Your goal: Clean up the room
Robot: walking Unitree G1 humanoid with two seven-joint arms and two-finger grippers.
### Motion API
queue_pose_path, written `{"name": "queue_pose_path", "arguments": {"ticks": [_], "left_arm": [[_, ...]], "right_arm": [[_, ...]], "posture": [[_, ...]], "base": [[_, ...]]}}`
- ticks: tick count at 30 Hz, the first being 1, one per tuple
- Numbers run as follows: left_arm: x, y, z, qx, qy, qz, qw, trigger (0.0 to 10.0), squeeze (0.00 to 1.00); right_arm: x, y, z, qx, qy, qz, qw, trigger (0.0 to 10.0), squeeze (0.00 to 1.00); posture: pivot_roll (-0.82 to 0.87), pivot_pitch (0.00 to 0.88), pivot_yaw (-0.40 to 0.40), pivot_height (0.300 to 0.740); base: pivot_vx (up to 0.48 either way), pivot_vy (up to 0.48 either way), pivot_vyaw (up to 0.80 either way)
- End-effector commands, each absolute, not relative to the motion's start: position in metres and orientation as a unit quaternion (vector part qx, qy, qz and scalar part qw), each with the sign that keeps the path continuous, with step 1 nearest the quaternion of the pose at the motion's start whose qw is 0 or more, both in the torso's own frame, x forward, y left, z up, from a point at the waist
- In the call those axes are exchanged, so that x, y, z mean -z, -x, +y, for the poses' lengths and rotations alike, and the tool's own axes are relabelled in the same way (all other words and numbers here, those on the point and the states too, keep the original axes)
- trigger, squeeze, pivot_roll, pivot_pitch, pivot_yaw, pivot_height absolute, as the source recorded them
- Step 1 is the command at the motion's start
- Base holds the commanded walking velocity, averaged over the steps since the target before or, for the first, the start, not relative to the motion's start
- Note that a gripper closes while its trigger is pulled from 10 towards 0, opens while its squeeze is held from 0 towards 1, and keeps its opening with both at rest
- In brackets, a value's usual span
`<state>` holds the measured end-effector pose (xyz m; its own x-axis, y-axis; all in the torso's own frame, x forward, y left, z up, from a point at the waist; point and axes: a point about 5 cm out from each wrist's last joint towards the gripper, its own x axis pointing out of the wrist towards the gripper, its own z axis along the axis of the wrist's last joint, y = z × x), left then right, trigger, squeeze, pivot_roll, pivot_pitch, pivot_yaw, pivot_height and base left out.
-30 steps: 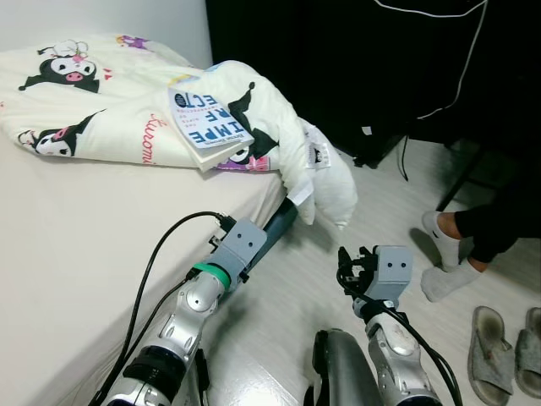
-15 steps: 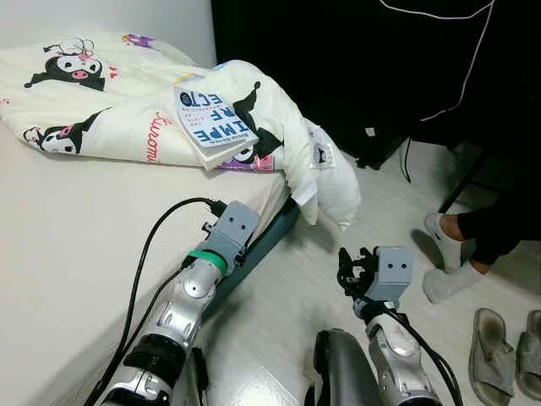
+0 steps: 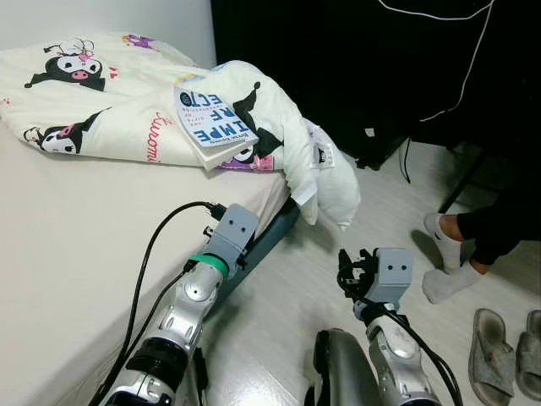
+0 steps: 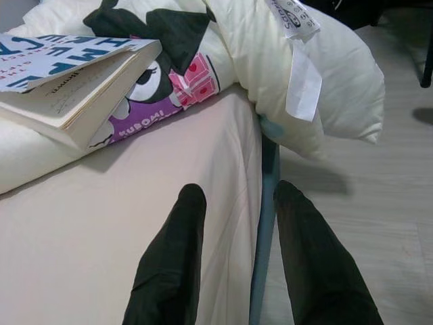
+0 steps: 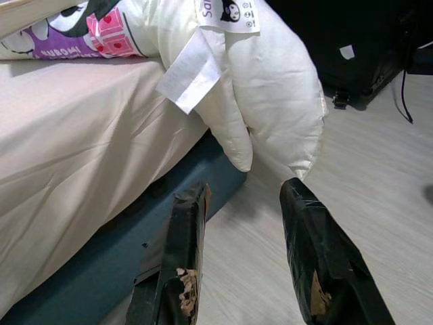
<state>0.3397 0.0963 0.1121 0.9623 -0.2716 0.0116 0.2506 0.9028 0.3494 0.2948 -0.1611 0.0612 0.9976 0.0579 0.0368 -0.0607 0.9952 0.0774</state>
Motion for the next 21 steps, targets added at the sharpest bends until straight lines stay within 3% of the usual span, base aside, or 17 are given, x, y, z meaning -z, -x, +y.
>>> {"name": "queue_pose_path", "arguments": {"ticks": [1, 9, 21], "left_arm": [[-0.1034, -0.3382, 0.1004, 0.127, -0.176, -0.008, 0.976, 10.0, 0.0], [-0.1037, -0.338, 0.1005, 0.126, -0.175, -0.008, 0.976, 10.0, 0.0], [-0.1033, -0.3381, 0.1035, 0.123, -0.177, -0.005, 0.977, 10.0, 0.0]], "right_arm": [[-0.0553, -0.2908, -0.1646, -0.022, -0.039, -0.003, 0.999, 10.0, 0.0], [-0.0556, -0.2917, -0.1656, -0.022, -0.035, -0.003, 0.999, 10.0, 0.0], [-0.059, -0.2971, -0.165, -0.024, -0.037, -0.005, 0.999, 10.0, 0.0]], "posture": [[0.02, 0.097, 0.044, 0.535], [0.02, 0.097, 0.044, 0.54], [0.03, 0.088, 0.039, 0.584]], "base": [[0.0, 0.0, 0.0], [0.0, 0.0, 0.0], [0.0, 0.0, 0.0]]}}
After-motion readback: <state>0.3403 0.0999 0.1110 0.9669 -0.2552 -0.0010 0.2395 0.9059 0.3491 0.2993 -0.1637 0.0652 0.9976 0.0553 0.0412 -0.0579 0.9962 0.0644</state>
